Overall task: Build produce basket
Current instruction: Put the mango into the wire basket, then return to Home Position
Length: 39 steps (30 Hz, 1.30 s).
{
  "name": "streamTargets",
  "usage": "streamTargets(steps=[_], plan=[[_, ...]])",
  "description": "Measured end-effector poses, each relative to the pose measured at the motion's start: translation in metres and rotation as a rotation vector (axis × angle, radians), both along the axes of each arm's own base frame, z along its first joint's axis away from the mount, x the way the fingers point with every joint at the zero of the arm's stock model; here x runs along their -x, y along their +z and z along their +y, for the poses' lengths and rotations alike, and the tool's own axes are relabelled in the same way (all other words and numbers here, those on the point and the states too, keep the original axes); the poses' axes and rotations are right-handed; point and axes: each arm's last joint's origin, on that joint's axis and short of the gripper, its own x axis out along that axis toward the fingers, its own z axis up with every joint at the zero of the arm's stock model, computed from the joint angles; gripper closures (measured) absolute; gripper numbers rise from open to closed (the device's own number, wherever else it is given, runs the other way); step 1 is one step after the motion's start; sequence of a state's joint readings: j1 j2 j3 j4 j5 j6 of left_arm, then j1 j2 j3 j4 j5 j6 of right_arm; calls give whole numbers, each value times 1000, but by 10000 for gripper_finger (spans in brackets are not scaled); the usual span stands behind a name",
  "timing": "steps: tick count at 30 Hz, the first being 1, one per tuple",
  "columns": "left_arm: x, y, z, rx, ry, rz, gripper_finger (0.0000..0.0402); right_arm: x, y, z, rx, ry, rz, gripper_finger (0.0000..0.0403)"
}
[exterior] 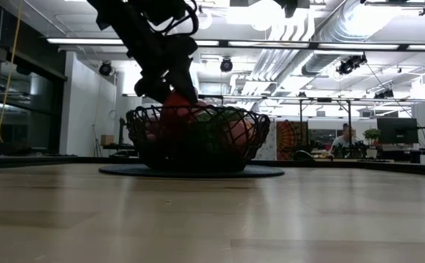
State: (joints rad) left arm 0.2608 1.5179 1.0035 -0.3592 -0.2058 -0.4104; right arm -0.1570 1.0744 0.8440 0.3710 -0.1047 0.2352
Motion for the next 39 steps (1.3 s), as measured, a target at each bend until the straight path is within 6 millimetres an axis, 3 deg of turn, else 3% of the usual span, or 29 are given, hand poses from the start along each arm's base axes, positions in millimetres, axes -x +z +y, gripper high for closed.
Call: streamTargets(steps=[9, 17, 23, 28, 30, 33, 39], plan=[[-1, 28, 3, 10, -68, -59, 46, 0, 0, 0, 0, 0, -2, 124], [16, 65, 7, -53, -47, -77, 39, 0, 0, 0, 1, 0, -5, 124], [48, 118, 0, -171, -36, -272, 39, 0, 0, 0, 1, 0, -5, 124], [76, 168, -20, -336, -115, -554, 39, 0, 0, 0, 9, -1, -5, 124], [85, 180, -28, -402, -149, -653, 39, 0, 1, 0, 18, -3, -5, 124], [94, 184, -39, -471, -190, -776, 39, 0, 1, 0, 20, -3, -4, 124], [99, 156, -58, -440, -245, -915, 40, 0, 1, 0, 20, -3, -6, 124]])
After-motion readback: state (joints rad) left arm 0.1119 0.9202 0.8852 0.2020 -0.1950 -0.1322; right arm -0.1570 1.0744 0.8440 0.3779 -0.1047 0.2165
